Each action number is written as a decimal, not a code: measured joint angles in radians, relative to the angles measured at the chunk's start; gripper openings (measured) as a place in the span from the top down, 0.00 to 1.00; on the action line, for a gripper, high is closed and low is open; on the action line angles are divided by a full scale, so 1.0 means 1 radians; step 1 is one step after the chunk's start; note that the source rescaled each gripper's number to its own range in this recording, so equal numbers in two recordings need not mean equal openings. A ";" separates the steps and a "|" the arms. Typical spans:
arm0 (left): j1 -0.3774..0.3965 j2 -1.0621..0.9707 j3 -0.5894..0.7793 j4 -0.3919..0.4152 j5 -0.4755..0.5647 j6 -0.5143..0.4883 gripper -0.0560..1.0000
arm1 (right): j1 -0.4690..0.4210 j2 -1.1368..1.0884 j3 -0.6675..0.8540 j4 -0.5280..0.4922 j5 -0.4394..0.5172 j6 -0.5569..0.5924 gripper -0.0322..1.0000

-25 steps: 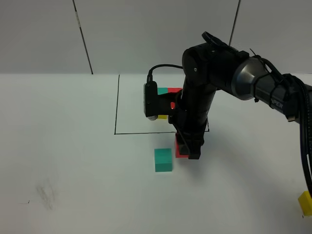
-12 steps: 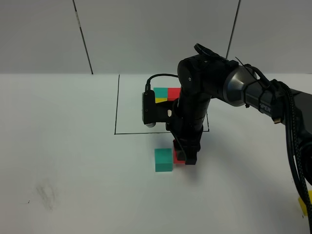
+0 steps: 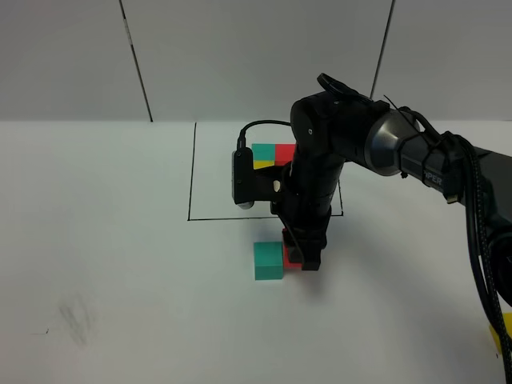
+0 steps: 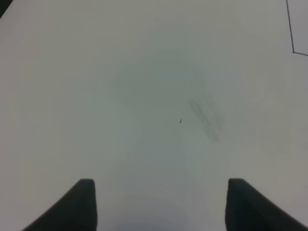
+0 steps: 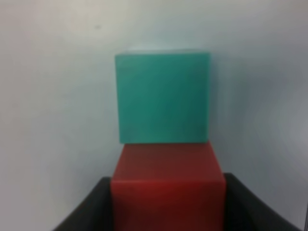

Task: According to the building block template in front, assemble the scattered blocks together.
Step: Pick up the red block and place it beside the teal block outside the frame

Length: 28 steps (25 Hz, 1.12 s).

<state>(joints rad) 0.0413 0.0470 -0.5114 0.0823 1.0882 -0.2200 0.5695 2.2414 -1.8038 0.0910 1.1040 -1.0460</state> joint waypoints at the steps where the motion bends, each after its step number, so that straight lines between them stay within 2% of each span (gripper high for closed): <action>1: 0.000 0.000 0.000 0.000 0.000 0.000 0.60 | 0.000 0.004 0.000 0.001 -0.004 0.000 0.74; 18: 0.000 0.000 0.000 0.000 0.000 0.000 0.60 | 0.000 0.063 -0.002 0.042 -0.038 -0.008 0.74; 28: 0.000 0.000 0.000 0.000 0.000 -0.002 0.60 | 0.000 0.063 -0.002 0.043 -0.045 0.041 0.74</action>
<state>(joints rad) 0.0413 0.0470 -0.5114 0.0823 1.0882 -0.2221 0.5695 2.3040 -1.8059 0.1340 1.0588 -1.0047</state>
